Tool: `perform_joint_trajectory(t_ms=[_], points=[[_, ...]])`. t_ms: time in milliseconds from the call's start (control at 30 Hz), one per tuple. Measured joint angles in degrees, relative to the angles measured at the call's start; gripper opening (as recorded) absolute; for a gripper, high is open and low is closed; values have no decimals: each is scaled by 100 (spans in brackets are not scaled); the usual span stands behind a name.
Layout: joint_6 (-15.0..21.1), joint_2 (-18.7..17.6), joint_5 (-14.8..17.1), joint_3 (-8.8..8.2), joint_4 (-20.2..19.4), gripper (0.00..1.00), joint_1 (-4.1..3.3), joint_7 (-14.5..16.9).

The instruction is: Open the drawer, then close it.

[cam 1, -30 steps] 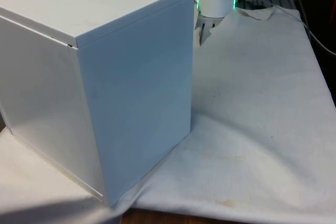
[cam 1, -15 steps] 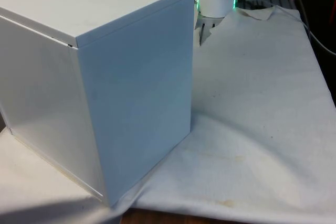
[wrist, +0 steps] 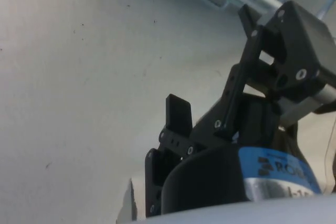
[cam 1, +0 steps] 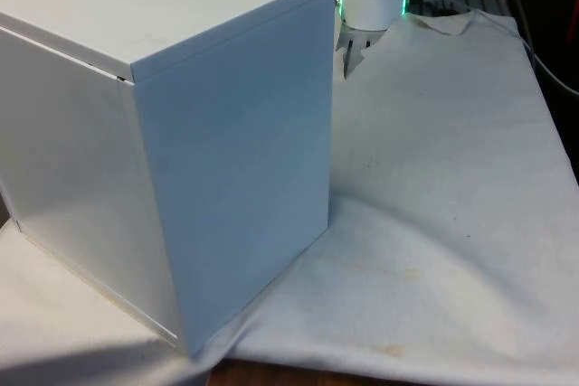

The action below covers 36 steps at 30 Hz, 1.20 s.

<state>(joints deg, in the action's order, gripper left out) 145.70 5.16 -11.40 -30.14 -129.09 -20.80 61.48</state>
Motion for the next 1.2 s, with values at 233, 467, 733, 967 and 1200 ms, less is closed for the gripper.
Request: perform_joint_trajectory(t_ms=[233, 467, 733, 967, 1200], points=[[183, -109, -34, -57, -17, 100, 6, -17], [321, -189, -40, -92, -11, 100, 11, -17], [539, -367, -40, -132, 23, 100, 17, -17], [647, -441, -40, -195, 29, 100, 23, -11], [665, -458, -40, -235, 29, 100, 29, 0]])
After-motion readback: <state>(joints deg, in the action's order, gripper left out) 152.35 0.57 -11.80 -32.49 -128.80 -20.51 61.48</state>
